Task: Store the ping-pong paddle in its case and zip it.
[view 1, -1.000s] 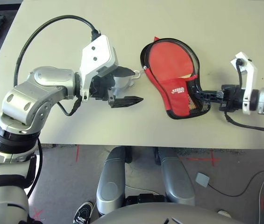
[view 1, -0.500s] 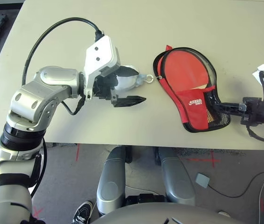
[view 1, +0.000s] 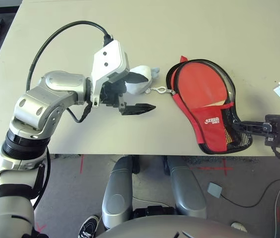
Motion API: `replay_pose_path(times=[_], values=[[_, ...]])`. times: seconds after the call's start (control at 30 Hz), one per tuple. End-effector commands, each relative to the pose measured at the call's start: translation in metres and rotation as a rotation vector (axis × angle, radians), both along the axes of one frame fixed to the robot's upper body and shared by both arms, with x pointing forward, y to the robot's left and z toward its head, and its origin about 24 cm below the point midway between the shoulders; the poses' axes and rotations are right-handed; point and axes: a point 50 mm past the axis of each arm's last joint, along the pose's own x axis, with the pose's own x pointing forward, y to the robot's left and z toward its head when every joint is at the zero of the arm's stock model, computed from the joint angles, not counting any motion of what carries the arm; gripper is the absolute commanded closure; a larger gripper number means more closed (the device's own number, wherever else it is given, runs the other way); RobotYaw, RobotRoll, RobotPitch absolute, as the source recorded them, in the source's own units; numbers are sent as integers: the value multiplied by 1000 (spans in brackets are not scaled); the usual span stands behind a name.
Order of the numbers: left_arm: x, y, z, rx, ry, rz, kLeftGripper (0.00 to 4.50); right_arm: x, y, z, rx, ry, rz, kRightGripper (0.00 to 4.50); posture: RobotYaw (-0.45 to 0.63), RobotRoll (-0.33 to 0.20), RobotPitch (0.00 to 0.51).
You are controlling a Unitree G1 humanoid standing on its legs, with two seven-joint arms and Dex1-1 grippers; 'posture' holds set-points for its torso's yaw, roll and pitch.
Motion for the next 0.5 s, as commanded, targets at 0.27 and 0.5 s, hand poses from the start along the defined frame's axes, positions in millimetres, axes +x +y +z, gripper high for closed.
replay_pose_path(times=[0.27,0.5], values=[[-3,-2,-1,13,-11,-13,0,21,-31,26,-127,-253,13,1819,-87,0,347],[-3,0,1,16,-15,-5,0,50,-46,45,-191,-548,174,16,-80,0,341]])
